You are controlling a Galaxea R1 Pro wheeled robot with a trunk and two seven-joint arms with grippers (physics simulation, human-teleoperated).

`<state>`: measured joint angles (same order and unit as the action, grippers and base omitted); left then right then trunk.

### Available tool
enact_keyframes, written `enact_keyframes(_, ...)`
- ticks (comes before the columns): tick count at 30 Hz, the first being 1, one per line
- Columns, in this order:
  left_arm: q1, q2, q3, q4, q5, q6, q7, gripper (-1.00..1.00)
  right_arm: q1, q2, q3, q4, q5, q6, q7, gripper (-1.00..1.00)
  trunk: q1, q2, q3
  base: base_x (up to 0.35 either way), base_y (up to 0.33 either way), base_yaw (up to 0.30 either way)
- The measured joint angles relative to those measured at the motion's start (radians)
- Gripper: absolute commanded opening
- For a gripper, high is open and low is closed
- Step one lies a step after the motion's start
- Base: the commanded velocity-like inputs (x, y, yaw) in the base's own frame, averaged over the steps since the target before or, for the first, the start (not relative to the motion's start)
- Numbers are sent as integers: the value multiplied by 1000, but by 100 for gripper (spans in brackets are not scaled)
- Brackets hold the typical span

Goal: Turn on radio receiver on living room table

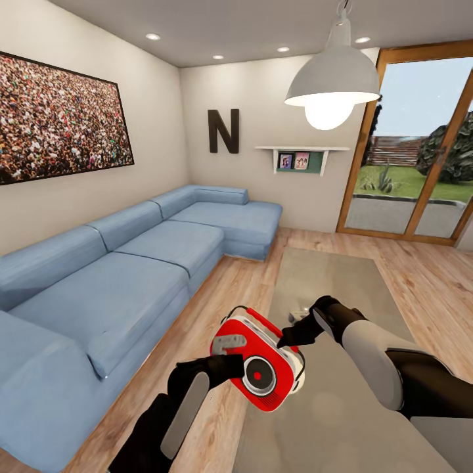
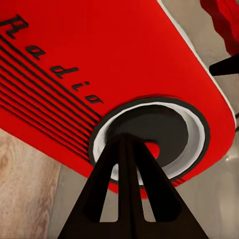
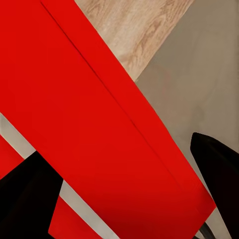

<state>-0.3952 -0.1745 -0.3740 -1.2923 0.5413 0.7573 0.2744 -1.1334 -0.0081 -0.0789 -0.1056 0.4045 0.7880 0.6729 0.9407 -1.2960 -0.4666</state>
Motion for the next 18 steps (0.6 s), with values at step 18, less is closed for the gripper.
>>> enact_keyframes(18,-46,0,-72,131,4,-1,-4,-100,0,19,-2,0,-2,0,0,-100,0,0,0,0,0,0)
